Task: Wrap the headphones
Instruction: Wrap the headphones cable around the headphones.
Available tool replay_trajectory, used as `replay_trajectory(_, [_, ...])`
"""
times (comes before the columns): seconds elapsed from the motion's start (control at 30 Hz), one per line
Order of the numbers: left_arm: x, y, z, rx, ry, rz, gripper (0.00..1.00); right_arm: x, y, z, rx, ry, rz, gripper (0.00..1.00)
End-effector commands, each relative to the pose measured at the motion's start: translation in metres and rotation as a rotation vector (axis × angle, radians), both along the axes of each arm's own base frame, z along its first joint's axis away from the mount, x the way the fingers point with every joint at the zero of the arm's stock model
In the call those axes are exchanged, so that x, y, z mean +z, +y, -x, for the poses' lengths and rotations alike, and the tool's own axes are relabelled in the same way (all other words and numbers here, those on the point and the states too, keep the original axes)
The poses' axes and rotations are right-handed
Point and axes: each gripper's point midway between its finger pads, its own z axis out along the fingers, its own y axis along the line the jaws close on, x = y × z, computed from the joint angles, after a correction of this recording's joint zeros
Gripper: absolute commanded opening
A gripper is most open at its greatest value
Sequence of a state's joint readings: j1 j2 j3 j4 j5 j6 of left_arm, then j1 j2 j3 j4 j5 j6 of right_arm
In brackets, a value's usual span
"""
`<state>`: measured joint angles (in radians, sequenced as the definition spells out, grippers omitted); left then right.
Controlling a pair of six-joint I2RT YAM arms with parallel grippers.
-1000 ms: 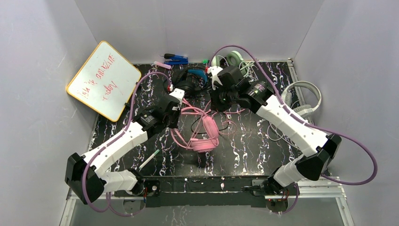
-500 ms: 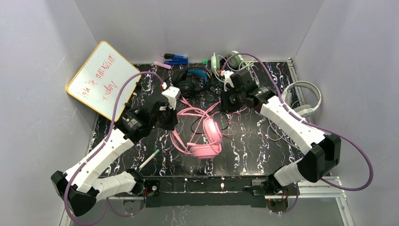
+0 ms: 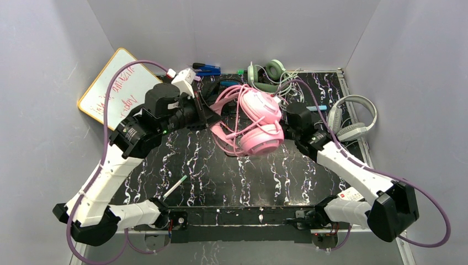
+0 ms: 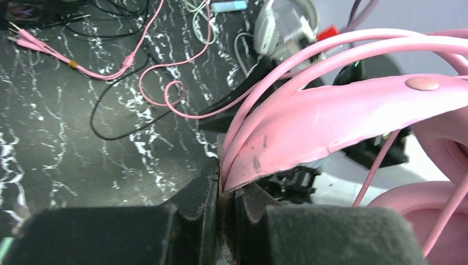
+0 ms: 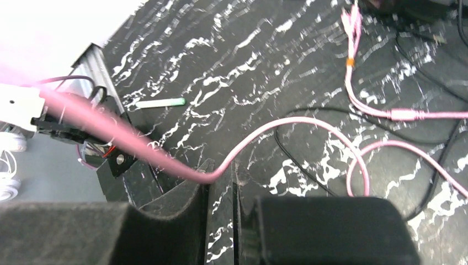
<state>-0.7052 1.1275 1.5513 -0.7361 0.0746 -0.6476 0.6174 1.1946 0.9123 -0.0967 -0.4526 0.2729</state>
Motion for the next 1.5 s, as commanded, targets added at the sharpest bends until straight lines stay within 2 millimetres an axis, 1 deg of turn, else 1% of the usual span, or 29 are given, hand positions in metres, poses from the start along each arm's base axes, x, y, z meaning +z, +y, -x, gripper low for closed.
replay_trajectory(0.0, [0.062, -0.008, 0.002, 0.063, -0.005, 0.253, 0.00, 0.049, 0.013, 0.010, 0.078, -0.176, -0.241, 0.27])
replay_trajectory(0.07, [0.071, -0.004, 0.000, 0.094, -0.016, 0.266, 0.00, 0.055, 0.014, 0.014, 0.092, -0.209, -0.296, 0.31])
replay_trajectory(0.17, [0.082, 0.000, 0.000, 0.109, -0.029, 0.278, 0.00, 0.050, 0.014, 0.020, 0.116, -0.210, -0.305, 0.33])
replay_trajectory(0.23, [0.090, -0.001, 0.002, 0.101, -0.027, 0.288, 0.00, 0.046, 0.014, 0.020, 0.118, -0.216, -0.305, 0.37])
replay_trajectory(0.33, [0.095, -0.004, 0.002, 0.094, -0.016, 0.300, 0.00, 0.043, 0.010, 0.015, 0.083, -0.245, -0.290, 0.55])
replay_trajectory(0.43, [0.099, -0.004, 0.000, 0.101, -0.018, 0.306, 0.00, 0.044, 0.003, 0.010, 0.039, -0.294, -0.267, 0.65])
replay_trajectory(0.5, [0.100, -0.002, -0.001, 0.119, -0.019, 0.296, 0.00, 0.047, -0.003, 0.010, 0.021, -0.323, -0.256, 0.66])
replay_trajectory(0.6, [0.100, 0.001, -0.002, 0.131, -0.019, 0.278, 0.00, 0.049, -0.012, 0.010, -0.012, -0.346, -0.223, 0.65])
replay_trajectory(0.67, [0.100, 0.006, -0.005, 0.162, -0.025, 0.267, 0.00, 0.047, -0.019, 0.004, -0.065, -0.350, -0.190, 0.65])
replay_trajectory(0.73, [0.101, 0.007, -0.005, 0.168, -0.029, 0.271, 0.00, 0.043, -0.025, -0.004, -0.115, -0.358, -0.156, 0.74])
replay_trajectory(0.8, [0.103, 0.008, -0.005, 0.168, -0.031, 0.275, 0.00, 0.037, -0.029, -0.013, -0.166, -0.349, -0.128, 0.93])
replay_trajectory(0.83, [0.104, 0.008, -0.005, 0.169, -0.033, 0.274, 0.00, 0.036, -0.030, -0.016, -0.180, -0.349, -0.123, 0.98])
replay_trajectory(0.87, [0.104, 0.008, -0.005, 0.171, -0.033, 0.271, 0.00, 0.035, -0.030, -0.020, -0.193, -0.352, -0.120, 0.99])
replay_trajectory(0.97, [0.104, 0.011, -0.006, 0.184, -0.033, 0.262, 0.00, 0.035, -0.028, -0.031, -0.223, -0.357, -0.126, 0.99])
replay_trajectory(1.1, [0.103, 0.013, -0.005, 0.189, -0.028, 0.256, 0.00, 0.027, -0.013, -0.042, -0.183, -0.336, -0.134, 0.98])
replay_trajectory(1.27, [0.103, 0.013, -0.007, 0.196, -0.027, 0.248, 0.00, 0.019, 0.012, -0.052, -0.089, -0.308, -0.161, 0.87])
replay_trajectory(1.33, [0.102, 0.015, -0.008, 0.212, -0.018, 0.250, 0.00, 0.016, 0.020, -0.055, -0.066, -0.287, -0.174, 0.81])
replay_trajectory(1.37, [0.101, 0.014, -0.009, 0.217, -0.012, 0.255, 0.00, 0.014, 0.024, -0.056, -0.055, -0.273, -0.181, 0.76])
replay_trajectory(1.43, [0.101, 0.013, -0.009, 0.223, -0.002, 0.266, 0.00, 0.009, 0.031, -0.053, -0.014, -0.240, -0.206, 0.55])
replay_trajectory(1.47, [0.101, 0.013, -0.010, 0.228, 0.002, 0.270, 0.00, 0.006, 0.034, -0.048, 0.009, -0.213, -0.220, 0.49])
